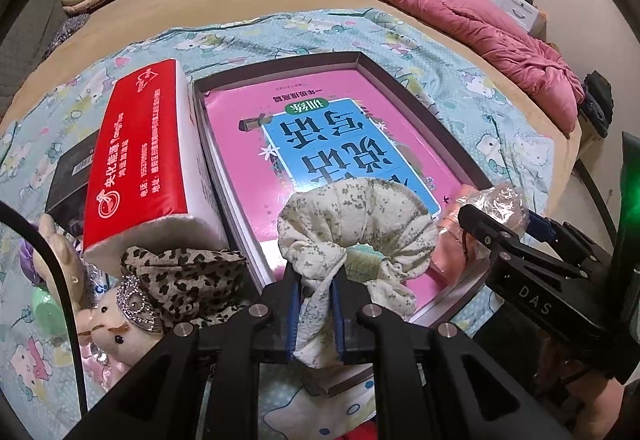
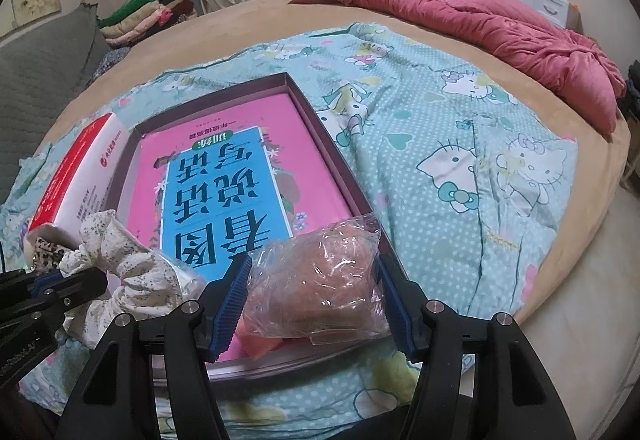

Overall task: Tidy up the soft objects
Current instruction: 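Carry the scrunchie with the left tool while the right tool carries the clear bag to the tray, then open the right tool over the tray while the left tool releases the scrunchie there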

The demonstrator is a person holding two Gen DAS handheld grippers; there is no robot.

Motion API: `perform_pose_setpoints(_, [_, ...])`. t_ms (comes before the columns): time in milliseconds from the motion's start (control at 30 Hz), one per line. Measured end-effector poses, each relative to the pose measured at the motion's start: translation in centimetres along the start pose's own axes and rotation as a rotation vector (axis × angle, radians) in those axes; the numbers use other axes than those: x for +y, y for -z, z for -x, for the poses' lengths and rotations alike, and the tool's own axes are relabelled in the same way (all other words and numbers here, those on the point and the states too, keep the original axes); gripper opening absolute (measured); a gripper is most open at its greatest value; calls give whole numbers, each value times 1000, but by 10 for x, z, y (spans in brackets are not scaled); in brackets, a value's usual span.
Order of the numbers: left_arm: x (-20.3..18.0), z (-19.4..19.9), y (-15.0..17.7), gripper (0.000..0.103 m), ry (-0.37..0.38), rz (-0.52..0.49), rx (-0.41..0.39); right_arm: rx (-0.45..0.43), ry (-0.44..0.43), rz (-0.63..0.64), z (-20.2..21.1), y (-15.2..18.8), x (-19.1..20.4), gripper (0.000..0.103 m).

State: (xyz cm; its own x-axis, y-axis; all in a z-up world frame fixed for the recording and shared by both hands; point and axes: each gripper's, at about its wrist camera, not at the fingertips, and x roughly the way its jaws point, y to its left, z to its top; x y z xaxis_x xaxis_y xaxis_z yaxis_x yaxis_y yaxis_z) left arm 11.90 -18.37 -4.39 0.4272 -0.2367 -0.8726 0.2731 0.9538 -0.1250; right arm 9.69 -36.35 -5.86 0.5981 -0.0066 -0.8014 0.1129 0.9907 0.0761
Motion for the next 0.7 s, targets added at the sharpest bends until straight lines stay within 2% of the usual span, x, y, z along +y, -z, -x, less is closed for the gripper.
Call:
perform_pose_setpoints(200, [1,2,0,16,7,6,-2,-4,2,1,1,0,1,69])
perform_pose_setpoints(333, [1,2,0,25,6,11,0,-16,5,3,4,0,1,73])
perform_pose_setpoints(500, [1,4,1,27,9,15,-2,-38,2,3,8,-1,2,74])
perform_pose_setpoints(700, [1,8,-1,39,21,12,-14,-65,-8,0,13,-3,2,74])
